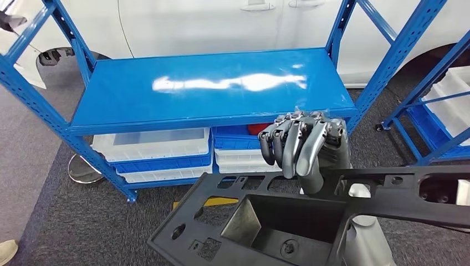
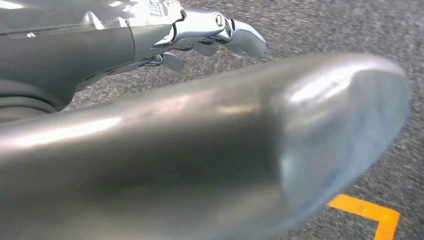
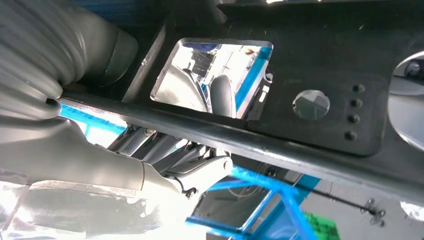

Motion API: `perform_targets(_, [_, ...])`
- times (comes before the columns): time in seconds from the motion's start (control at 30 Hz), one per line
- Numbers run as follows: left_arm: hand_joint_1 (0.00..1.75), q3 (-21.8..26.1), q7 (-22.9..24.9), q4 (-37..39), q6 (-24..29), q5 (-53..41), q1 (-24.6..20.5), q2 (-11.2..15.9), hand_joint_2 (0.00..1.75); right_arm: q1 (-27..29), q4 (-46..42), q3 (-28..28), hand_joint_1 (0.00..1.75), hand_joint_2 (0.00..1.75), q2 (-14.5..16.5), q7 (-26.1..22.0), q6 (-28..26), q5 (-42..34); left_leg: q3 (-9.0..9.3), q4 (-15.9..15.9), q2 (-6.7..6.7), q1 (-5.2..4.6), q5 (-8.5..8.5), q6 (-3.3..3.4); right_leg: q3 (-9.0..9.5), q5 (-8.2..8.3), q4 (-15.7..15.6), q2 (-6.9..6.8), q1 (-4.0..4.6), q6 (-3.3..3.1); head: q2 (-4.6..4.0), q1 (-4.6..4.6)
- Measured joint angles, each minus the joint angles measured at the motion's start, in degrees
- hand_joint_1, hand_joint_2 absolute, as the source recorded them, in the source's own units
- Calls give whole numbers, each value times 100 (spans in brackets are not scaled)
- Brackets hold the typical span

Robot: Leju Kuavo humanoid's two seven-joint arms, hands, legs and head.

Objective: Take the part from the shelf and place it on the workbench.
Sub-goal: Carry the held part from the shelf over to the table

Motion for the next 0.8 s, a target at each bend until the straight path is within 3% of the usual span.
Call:
perform_targets(0.1, [0,1,12,0,13,0,-4,-1,0,-10,19,-11,175,175,-1,-17,37,-6,-231,20,17,-5,173,76,-328,-808,1105,13,-7,49,1,9])
perform_targets(0.13, [0,1,16,0,19,-2,-4,-1,0,-10,27,-13,175,175,-1,-22,52,-7,-316,35,17,-12,218,83,-394,-916,1450,13,-6,58,2,10])
perform_targets(0.17, [0,1,23,0,25,-5,-3,-1,0,-11,33,-13,175,175,-1,-26,67,-7,-395,50,16,-18,258,83,-378,-890,1629,13,-6,59,2,9])
perform_targets(0.2, [0,1,35,0,27,-8,-2,-1,0,-16,38,-13,175,175,-1,-28,81,-7,-465,65,15,-24,293,79,-246,-758,1571,13,-5,48,1,10])
perform_targets(0.27, [0,1,90,0,24,-15,-4,-1,0,-38,39,-15,175,175,-1,-30,109,-17,-560,106,38,-38,351,65,311,-522,864,-76,19,-13,2,9])
perform_targets(0.33, [0,1,163,0,3,-21,2,-4,0,-73,41,-19,175,175,1,-28,147,-55,-601,150,79,-54,386,31,827,-561,82,-248,83,-97,1,6])
perform_targets(0.37, [0,1,193,0,-7,-22,8,-4,0,-84,42,-21,175,175,2,-27,163,-79,-609,163,106,-56,403,4,931,-621,-111,-297,112,-132,1,5])
perform_targets(0.43, [0,1,241,0,-16,-23,9,-2,0,-89,46,-24,175,175,4,-25,183,-112,-621,168,179,-55,428,-60,939,-607,-208,-236,110,-196,1,7])
perform_targets(0.5, [0,1,276,0,-21,-22,4,-1,0,-89,53,-25,175,175,5,-22,203,-129,-693,335,147,-47,271,-124,902,-525,-248,-151,74,-272,1,1])
perform_targets(0.6, [0,6,296,0,-67,-13,11,11,0,-66,73,-26,175,175,5,-17,232,-134,-1064,1355,19,-20,-367,-196,806,-420,-260,-25,55,-320,1,-7])
perform_targets(0.63, [0,10,300,0,-91,-9,16,16,0,-52,79,-31,175,175,5,-12,230,-121,-1169,1684,10,-10,-500,-212,771,-394,-252,27,54,-316,0,-6])
perform_targets(0.67, [0,15,303,0,-111,-8,21,19,0,-36,83,-40,175,175,4,-4,221,-102,-1190,1834,8,-1,-524,-222,738,-373,-239,84,52,-307,1,-7])
perform_targets(0.7, [0,20,306,0,-126,-8,24,22,0,-21,84,-55,175,175,3,2,202,-74,-1099,1749,4,8,-433,-224,711,-356,-221,142,49,-295,1,-7])
perform_targets(0.73, [0,25,309,0,-135,-8,27,29,0,-8,85,-74,175,175,-1,7,183,-45,-904,1448,-18,19,-265,-220,689,-346,-199,200,45,-284,1,-7])
perform_targets(0.8, [0,31,314,0,-138,-8,35,50,0,6,85,-110,175,175,-11,9,156,-4,-427,638,-197,38,0,-190,642,-331,-155,309,38,-252,1,-3])
